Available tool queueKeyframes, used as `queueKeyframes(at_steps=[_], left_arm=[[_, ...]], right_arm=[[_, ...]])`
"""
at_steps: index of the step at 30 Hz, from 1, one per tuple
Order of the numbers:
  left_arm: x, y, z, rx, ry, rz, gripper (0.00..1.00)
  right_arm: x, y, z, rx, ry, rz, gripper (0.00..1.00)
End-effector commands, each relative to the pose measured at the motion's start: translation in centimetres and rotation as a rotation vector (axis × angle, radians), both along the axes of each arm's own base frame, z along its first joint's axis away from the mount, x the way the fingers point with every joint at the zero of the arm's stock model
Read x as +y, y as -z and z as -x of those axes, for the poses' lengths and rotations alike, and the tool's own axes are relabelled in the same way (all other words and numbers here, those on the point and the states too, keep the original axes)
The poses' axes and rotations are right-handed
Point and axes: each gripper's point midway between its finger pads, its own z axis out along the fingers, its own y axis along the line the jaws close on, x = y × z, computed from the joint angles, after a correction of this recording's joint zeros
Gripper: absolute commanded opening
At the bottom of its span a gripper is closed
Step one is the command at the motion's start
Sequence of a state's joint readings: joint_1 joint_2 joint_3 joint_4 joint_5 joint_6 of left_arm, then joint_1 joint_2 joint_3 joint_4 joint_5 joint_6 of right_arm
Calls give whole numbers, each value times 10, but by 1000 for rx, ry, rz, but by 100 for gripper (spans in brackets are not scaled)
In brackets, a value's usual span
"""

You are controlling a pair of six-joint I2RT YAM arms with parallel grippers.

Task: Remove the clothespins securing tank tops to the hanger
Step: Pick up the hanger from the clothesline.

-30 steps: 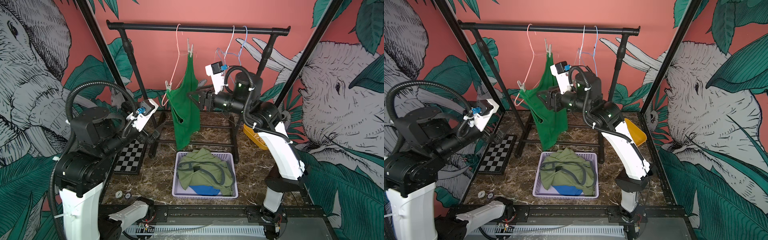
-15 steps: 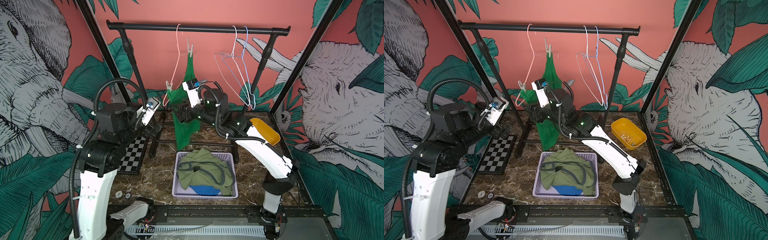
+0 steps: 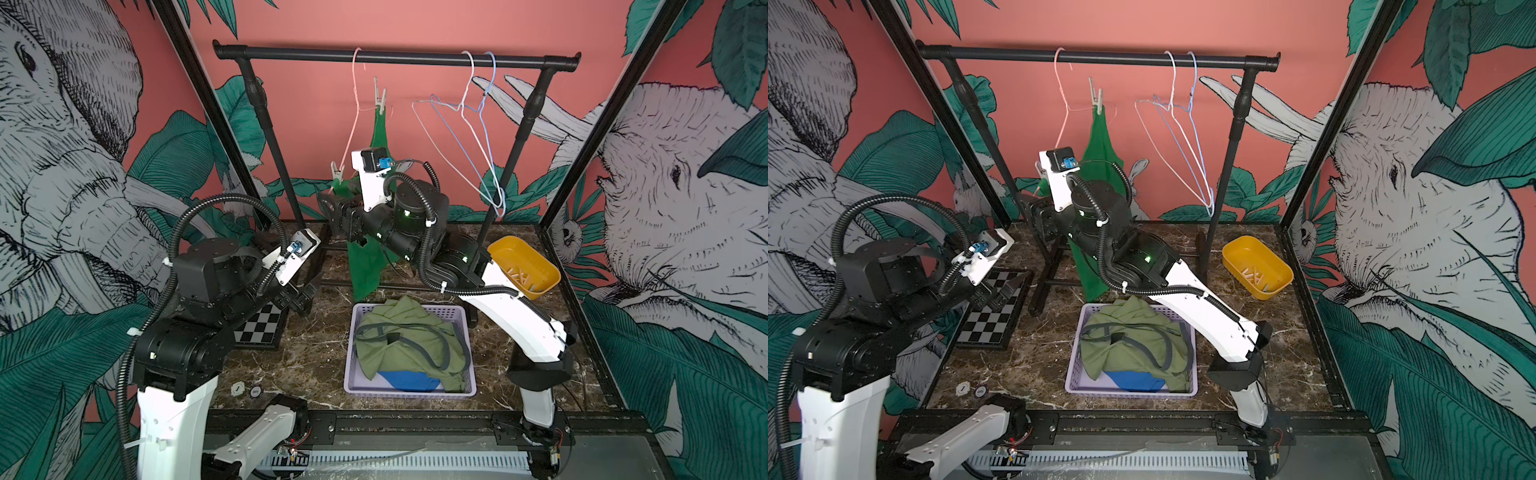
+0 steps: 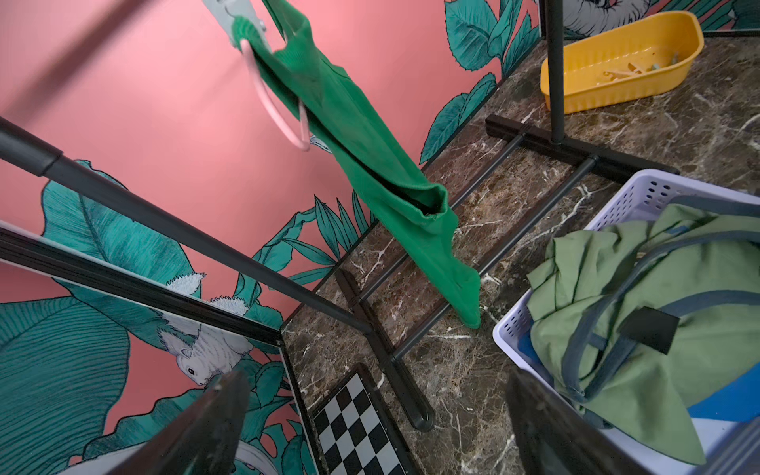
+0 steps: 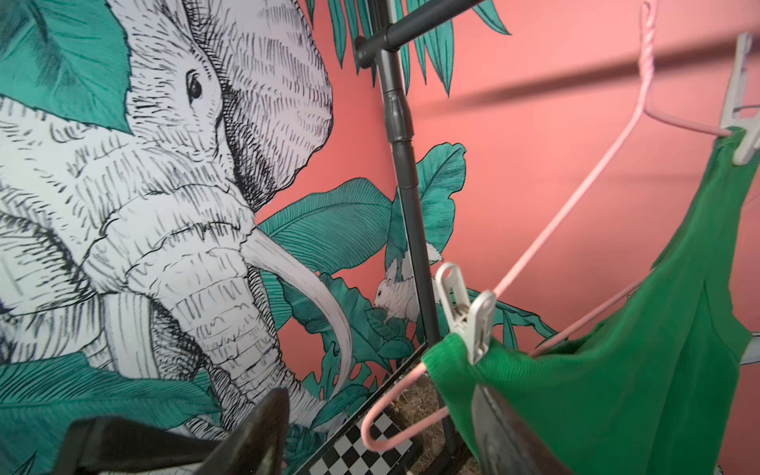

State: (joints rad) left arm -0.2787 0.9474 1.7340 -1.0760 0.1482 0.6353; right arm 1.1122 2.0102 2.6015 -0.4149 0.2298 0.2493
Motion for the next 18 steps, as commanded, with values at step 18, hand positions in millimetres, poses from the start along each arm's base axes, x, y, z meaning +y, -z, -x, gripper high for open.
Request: queueKeyframes(at_steps=[18], left_arm=[[-14,-3,8,16,91,32,99]], right_arm=[[-38,29,-38,8,287,170,52]])
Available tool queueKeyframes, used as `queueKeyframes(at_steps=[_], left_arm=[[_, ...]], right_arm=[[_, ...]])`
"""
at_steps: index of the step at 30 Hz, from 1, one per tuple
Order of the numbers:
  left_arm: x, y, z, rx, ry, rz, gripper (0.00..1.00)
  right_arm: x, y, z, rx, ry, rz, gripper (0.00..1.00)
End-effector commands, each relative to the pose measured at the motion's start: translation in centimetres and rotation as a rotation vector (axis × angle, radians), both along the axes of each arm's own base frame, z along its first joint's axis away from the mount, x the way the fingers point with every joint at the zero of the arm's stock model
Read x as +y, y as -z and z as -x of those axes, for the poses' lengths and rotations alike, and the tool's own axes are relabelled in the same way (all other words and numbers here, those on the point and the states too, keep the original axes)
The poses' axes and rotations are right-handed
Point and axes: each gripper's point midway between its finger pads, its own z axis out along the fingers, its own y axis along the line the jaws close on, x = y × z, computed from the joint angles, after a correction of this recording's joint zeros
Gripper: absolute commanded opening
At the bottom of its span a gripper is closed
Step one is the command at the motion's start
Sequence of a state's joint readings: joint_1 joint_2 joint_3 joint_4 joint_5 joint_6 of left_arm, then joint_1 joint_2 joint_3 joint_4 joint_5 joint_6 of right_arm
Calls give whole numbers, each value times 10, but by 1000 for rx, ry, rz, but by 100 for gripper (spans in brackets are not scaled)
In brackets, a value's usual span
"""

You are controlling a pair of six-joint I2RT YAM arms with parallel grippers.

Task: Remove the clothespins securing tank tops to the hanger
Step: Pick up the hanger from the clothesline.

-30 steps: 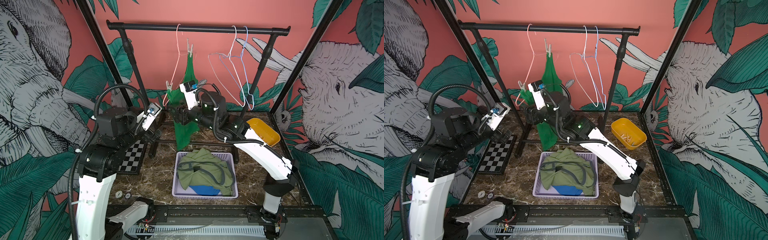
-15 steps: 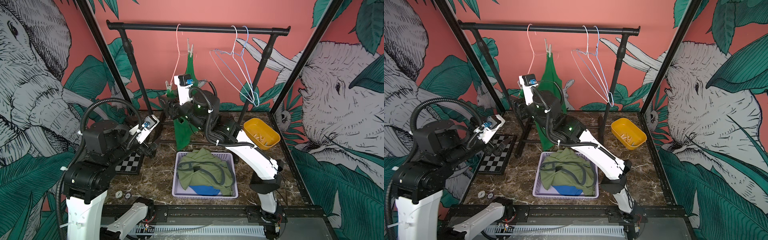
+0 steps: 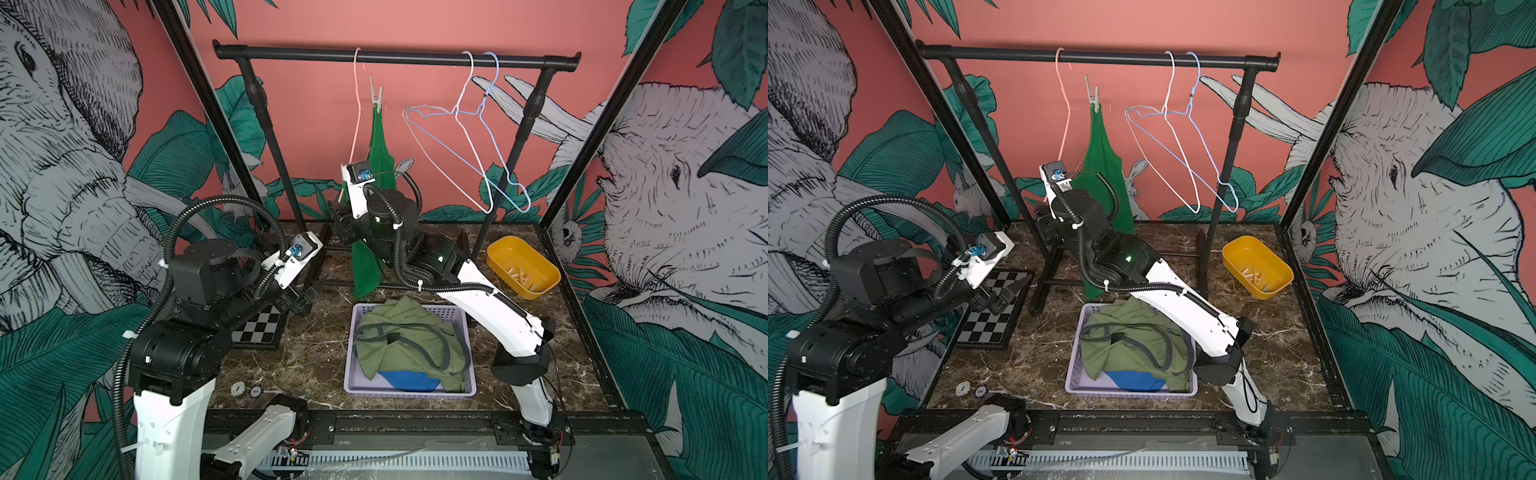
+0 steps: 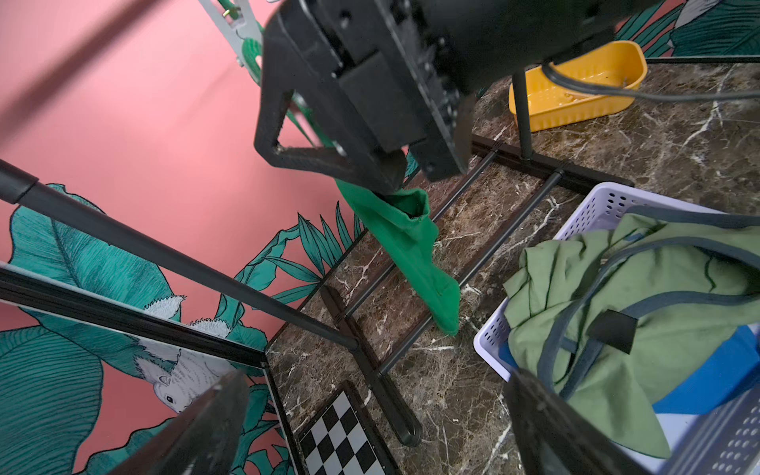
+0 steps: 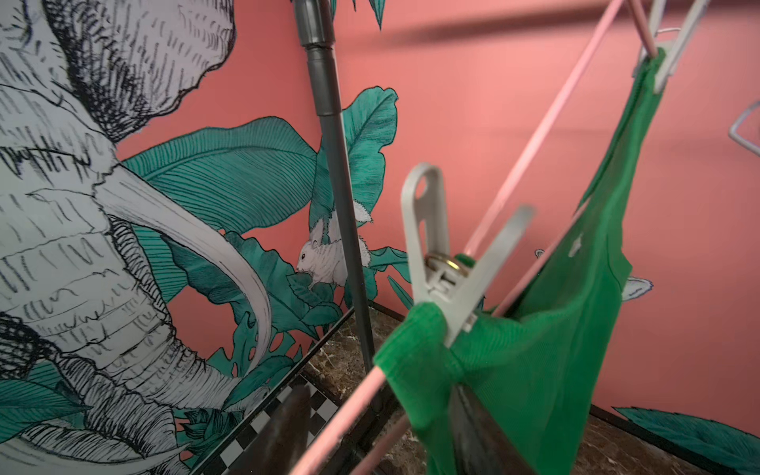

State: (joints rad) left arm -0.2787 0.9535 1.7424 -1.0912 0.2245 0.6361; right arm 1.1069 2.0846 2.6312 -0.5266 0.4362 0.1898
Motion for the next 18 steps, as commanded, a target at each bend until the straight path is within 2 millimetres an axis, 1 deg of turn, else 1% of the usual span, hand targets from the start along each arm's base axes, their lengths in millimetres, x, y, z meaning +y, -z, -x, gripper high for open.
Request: queueKeyframes(at_steps=[1,5,10,13,18], left_arm=[[-3,-4,3,-3,23,12,99],[-4,-5,2,-4,27,14,99],[-7,-7,3,-2,42,22,99],[-9,-6,3,5,54,26,99],[-12,-5,1,14,65,28,99]], right_arm=[[-37,-23,-1,-26,80,0,51],[-57,-23,-7,-21,104,39,50],[-86,-22,-15,15,122,74,52],[-98,-22,-19,37,116,75,49],[-100,-18,-20,88,35,63,47]])
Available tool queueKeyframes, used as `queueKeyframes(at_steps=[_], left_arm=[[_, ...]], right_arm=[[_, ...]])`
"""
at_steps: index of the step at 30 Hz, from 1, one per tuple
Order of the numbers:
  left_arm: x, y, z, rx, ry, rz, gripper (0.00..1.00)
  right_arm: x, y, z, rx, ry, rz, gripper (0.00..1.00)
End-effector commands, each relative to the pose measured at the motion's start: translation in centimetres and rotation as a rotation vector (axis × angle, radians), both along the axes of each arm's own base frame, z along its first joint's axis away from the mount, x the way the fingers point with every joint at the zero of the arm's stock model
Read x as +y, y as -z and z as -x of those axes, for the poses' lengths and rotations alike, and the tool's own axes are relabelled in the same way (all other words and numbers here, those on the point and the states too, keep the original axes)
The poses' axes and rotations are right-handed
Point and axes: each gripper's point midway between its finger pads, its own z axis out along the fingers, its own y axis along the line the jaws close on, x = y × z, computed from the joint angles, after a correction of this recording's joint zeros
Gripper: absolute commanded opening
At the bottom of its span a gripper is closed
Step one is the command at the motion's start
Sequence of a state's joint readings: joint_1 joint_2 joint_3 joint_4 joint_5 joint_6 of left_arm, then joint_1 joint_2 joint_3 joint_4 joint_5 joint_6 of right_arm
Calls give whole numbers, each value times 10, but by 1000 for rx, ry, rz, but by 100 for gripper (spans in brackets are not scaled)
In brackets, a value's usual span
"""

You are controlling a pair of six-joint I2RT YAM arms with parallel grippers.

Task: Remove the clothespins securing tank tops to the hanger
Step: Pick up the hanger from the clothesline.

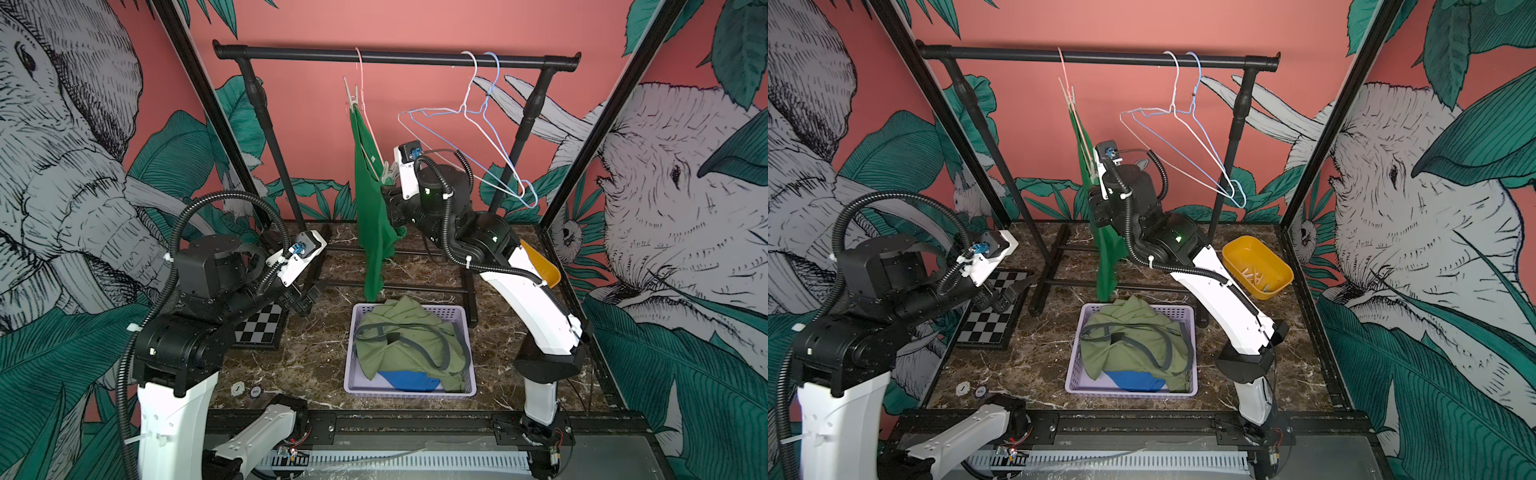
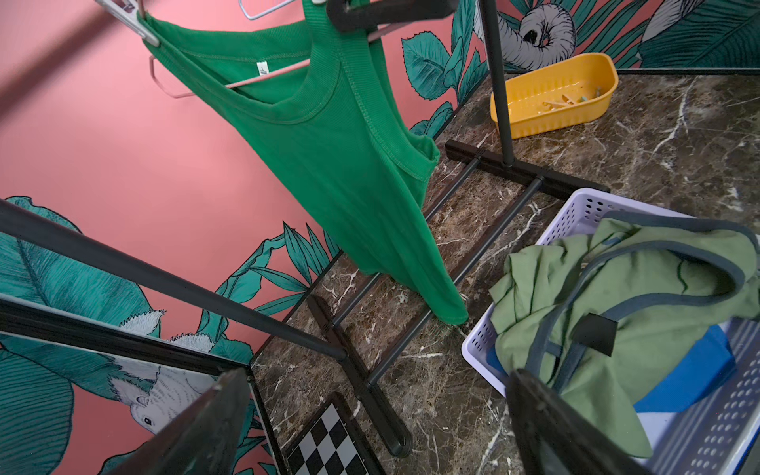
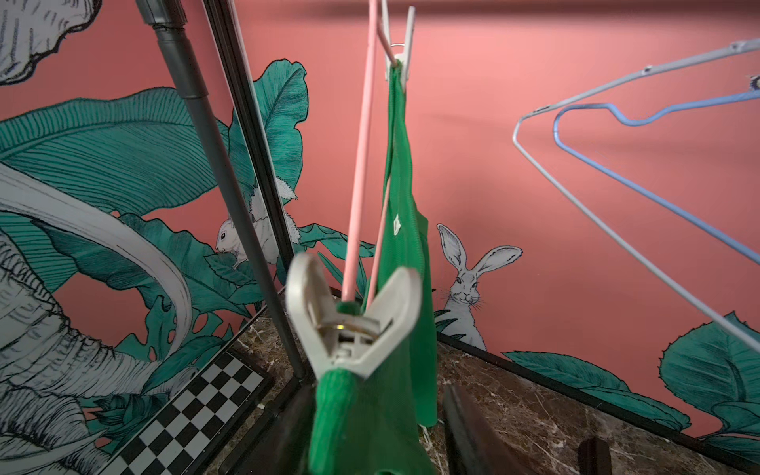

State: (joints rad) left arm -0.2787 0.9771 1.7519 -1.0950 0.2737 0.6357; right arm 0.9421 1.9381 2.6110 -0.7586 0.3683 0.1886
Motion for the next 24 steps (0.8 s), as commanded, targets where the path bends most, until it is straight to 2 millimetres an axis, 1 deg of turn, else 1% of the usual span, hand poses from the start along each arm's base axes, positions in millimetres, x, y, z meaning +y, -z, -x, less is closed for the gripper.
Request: queueKeyframes(at_steps=[1,5,9,12,13,15,20,22,24], left_arm=[[-3,-6,3,-7,22,16,99],[-5,-4,0,1,28,18,99],[-7,-2,-2,13,34,20,99],[-8,-1,-2,17,39,22,99],[-9,-1,-2,17,42,23,99],[-9,-1,-2,20,43,23,99],[-11,1,-4,32,52,26,99],[-12,2,-4,36,57,28,99],[-13,2,-5,41,61,32,99]], right_arm=[[-1,-4,10,35,-77,-22,48],[0,-5,13,32,-105,-16,50],[-5,0,3,57,-92,-21,50],[-9,3,-5,81,-92,-40,45],[-11,4,-8,86,-91,-47,40],[-11,4,-11,90,-100,-53,35],[-8,4,-12,99,-136,-64,31],[-5,7,-12,105,-150,-63,27],[-2,9,-11,113,-163,-58,26]])
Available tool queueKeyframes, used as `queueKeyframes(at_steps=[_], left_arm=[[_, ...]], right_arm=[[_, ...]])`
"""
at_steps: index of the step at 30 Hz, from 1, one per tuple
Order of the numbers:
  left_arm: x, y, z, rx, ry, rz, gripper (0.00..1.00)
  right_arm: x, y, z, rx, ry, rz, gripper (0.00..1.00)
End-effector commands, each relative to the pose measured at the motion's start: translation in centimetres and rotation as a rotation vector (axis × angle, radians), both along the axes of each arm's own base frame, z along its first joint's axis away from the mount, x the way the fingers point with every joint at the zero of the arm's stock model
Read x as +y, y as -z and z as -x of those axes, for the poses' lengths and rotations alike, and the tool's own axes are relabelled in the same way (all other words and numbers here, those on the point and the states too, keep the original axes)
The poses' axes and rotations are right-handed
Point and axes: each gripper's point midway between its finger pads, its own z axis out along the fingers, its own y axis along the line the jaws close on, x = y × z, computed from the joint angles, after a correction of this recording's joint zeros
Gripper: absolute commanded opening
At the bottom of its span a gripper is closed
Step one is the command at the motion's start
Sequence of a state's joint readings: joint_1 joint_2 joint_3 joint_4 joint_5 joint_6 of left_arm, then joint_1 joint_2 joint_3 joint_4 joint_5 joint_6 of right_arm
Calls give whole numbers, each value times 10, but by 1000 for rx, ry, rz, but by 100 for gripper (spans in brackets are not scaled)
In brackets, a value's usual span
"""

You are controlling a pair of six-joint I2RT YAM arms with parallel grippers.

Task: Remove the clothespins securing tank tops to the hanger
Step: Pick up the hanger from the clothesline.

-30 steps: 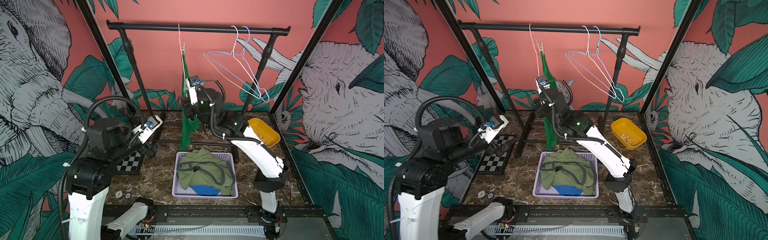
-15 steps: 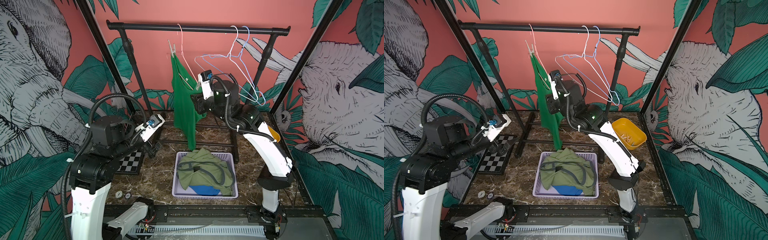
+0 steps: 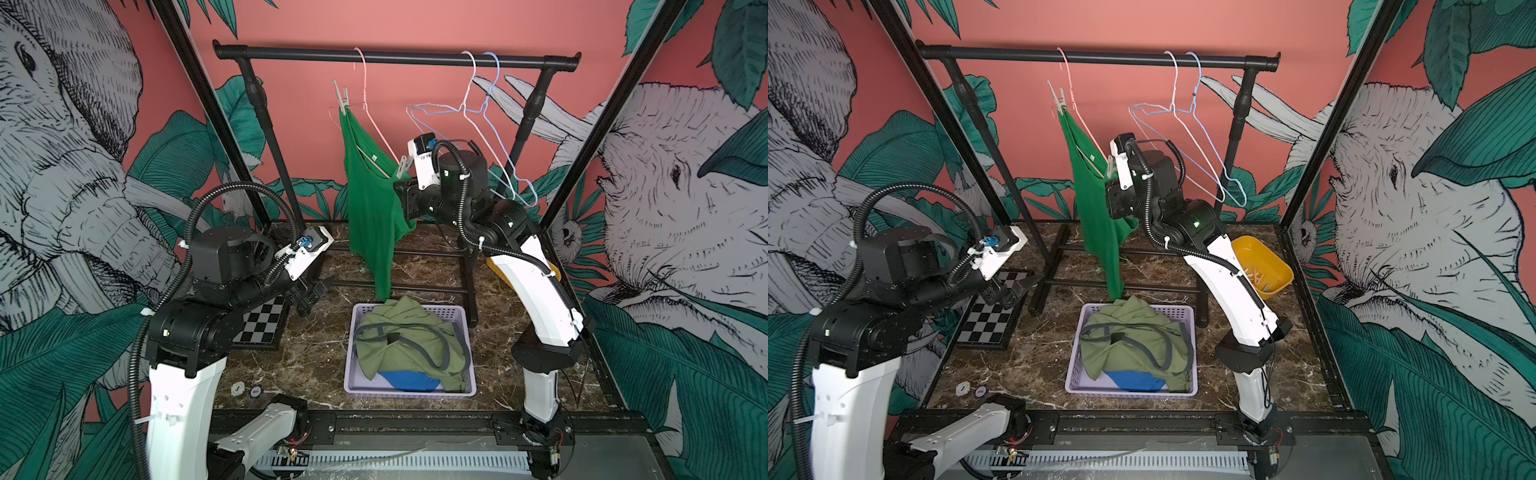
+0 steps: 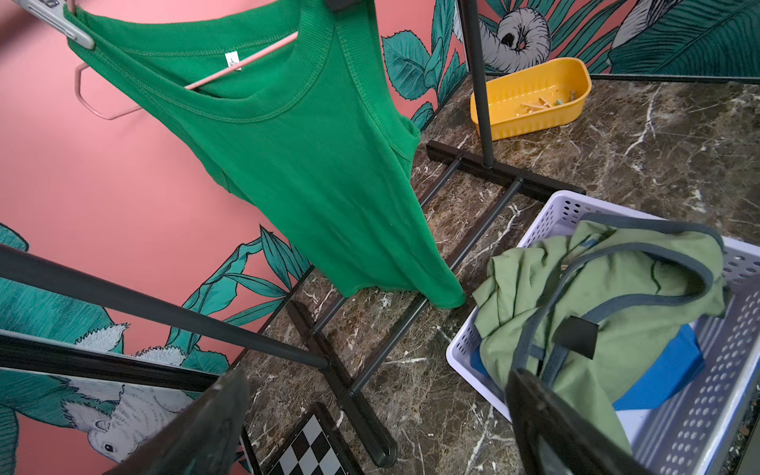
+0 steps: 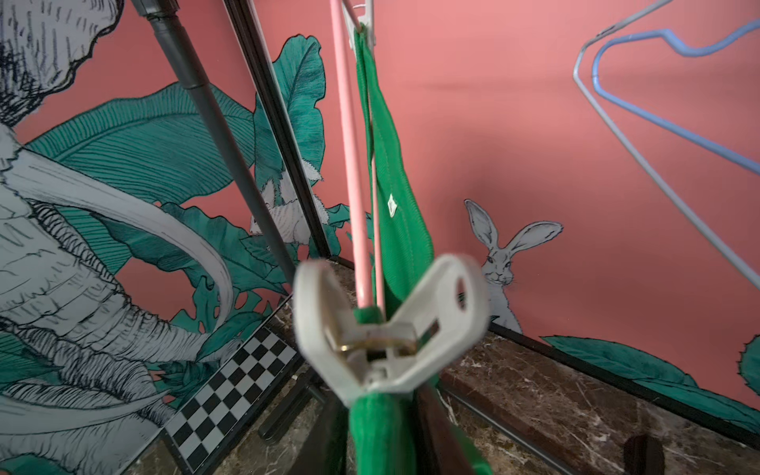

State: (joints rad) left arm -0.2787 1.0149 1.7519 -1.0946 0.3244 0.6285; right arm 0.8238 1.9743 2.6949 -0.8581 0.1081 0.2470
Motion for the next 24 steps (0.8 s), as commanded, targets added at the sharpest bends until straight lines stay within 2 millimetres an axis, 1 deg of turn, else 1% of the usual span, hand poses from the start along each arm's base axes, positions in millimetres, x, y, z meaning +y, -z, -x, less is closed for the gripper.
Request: queueKeyframes(at_steps=[1,3,7,9,11,15,20,24], left_arm=[[-3,-5,2,-2,20,18,99],[-4,-6,2,0,23,21,99],[-5,-8,1,2,25,24,99],[-6,-8,1,5,28,27,99],[-6,-8,0,8,31,27,99],[-7,-7,-1,17,33,27,99],[-8,-4,-2,28,35,26,99],[-8,-2,-3,34,32,23,99]], right_arm=[[6,-2,4,8,-43,-18,24],[9,1,4,11,-55,-12,23],[12,4,2,14,-66,-5,15],[12,4,1,9,-67,-4,11],[13,2,2,3,-79,-7,9],[15,-2,4,-18,-105,-10,0],[20,-9,4,-64,-132,-14,0],[25,-25,4,-127,-153,-48,0]])
